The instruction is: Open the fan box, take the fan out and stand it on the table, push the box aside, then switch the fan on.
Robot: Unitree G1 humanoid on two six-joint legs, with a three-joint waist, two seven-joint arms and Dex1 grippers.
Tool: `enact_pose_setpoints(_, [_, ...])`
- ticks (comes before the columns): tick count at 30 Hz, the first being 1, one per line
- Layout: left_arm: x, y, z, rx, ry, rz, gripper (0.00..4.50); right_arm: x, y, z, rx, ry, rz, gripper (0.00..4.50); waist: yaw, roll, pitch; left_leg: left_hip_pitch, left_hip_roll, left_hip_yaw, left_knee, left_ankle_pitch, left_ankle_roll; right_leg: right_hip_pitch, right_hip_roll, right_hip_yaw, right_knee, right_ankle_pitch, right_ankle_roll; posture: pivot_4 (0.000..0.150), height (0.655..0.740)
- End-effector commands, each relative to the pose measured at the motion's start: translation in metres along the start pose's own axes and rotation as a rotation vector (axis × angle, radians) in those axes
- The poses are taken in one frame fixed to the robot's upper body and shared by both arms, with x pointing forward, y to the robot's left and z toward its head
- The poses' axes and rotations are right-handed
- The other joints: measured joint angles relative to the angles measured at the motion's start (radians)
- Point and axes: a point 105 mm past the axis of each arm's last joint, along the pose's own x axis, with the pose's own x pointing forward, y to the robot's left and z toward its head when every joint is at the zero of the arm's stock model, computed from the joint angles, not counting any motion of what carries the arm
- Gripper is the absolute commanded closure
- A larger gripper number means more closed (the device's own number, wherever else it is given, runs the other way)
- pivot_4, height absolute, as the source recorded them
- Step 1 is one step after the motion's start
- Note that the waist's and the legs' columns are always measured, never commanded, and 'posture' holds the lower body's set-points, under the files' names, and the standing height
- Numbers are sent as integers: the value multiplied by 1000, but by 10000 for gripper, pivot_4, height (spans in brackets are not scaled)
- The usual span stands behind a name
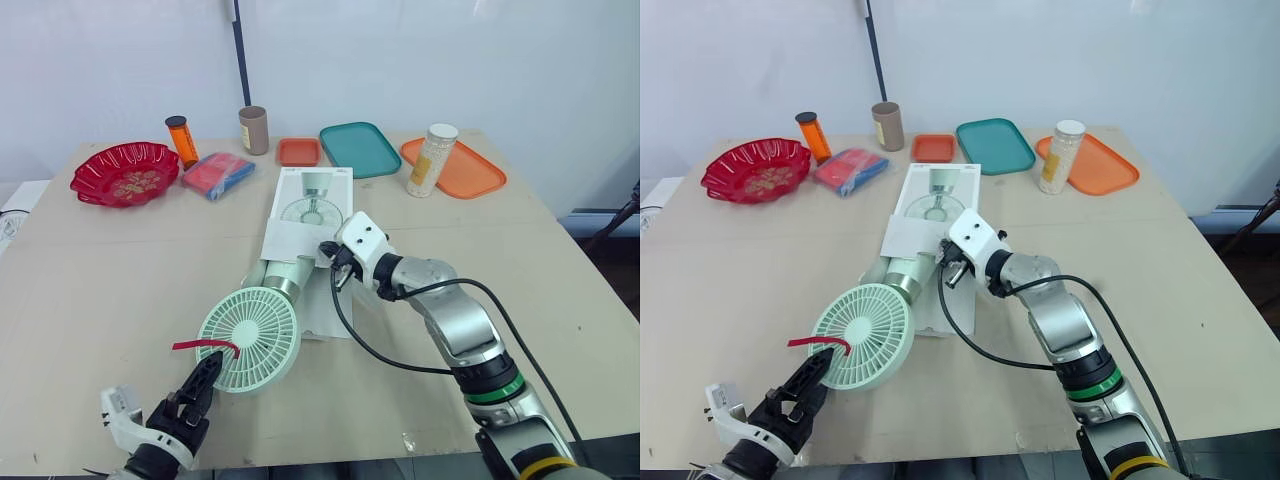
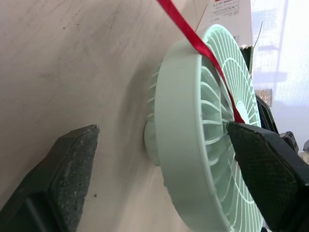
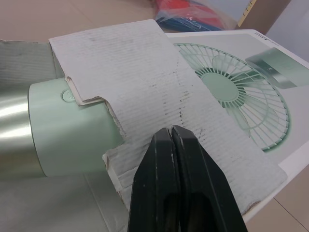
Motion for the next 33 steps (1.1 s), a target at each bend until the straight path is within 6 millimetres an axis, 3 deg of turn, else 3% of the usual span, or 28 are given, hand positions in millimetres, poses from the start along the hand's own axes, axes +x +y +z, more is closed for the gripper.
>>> enact_pose_setpoints(1, [-3, 10, -3, -14, 6, 62, 598, 2, 5, -20, 28, 72, 12, 45000, 0, 0, 0, 0, 0, 0, 0, 0, 0, 0, 0, 0, 0, 0, 0, 1500, 7400])
enact_pose_setpoints(9, [-13, -26, 11, -14, -54, -4, 598, 1, 5, -22, 25, 74, 11, 45000, 0, -8, 6, 0, 1, -1, 0, 0, 0, -2, 0, 0, 0, 0, 0, 1500, 7400])
enact_pose_setpoints(19, [-22, -46, 37, 28, -130, -21, 598, 2, 6, -24, 23, 70, 19, 45000, 0, -9, 9, 0, 1, -1, 0, 0, 0, -1, 1, 0, 0, 0, 0, 1500, 7400])
enact_pose_setpoints(27, [-44, -18, 104, 312, -97, 47, 598, -1, 2, -8, 36, 2, 41, 45000, -1, -9, 10, 0, 3, -1, 0, 0, -1, -3, 3, -2, 0, 0, -2, 1500, 7400])
enact_pose_setpoints(33, [-44, -1, 121, 499, 26, 67, 598, -12, -3, 13, 81, -76, 74, 45000, -1, -9, 15, -1, 3, -1, 0, -1, -1, -3, 4, -2, 0, 1, -3, 1500, 7400])
